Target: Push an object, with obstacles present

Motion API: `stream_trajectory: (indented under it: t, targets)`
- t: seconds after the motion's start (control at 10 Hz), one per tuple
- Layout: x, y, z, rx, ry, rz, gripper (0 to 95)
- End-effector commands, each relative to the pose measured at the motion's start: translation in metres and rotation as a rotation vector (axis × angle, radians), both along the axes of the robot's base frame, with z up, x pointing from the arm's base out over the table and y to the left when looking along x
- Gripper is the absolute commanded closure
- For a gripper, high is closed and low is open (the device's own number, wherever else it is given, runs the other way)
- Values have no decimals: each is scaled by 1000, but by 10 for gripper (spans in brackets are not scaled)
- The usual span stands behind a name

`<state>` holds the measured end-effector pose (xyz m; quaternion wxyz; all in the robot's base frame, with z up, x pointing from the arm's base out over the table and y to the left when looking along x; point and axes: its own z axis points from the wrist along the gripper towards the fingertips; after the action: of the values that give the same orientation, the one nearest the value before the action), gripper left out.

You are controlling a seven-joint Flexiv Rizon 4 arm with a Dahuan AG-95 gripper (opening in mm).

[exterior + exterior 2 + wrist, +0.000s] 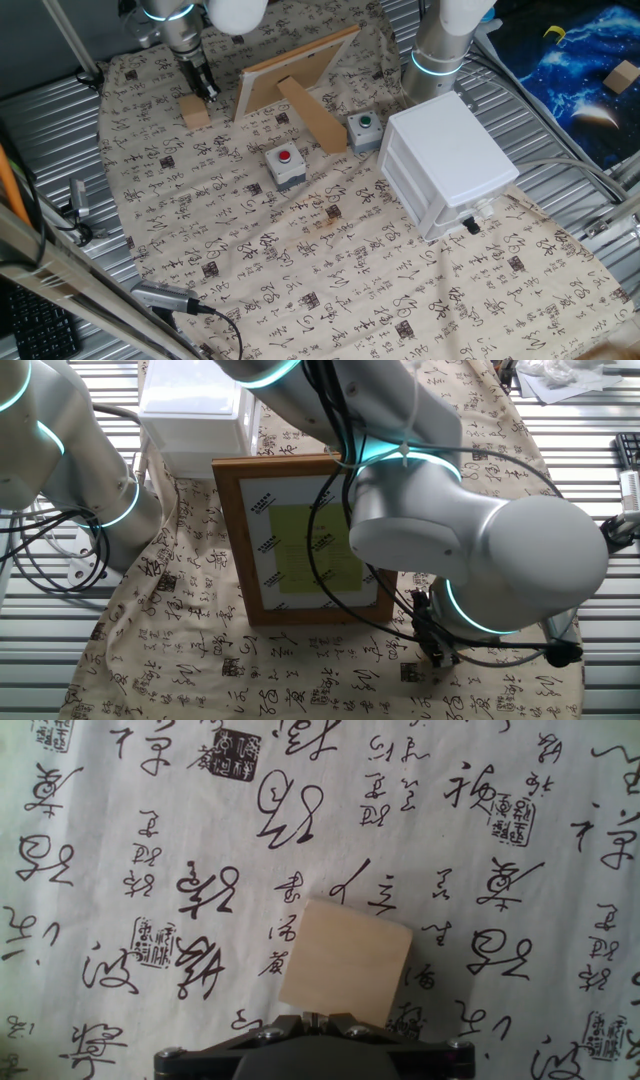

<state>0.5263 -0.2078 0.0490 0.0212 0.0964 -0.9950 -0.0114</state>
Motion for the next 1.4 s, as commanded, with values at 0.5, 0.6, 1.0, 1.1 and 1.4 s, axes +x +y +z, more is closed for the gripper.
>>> stream_trajectory:
  t: [0.5, 0.6, 1.0, 1.1, 1.4]
  targets:
    - [0, -1, -1, -7, 6, 0, 950]
    - [0, -1, -1, -6, 5, -1, 950]
    - [0, -1, -1, 0, 2, 7, 950]
    - [0, -1, -1, -1, 2, 9, 950]
    - [0, -1, -1, 5, 10, 22, 950]
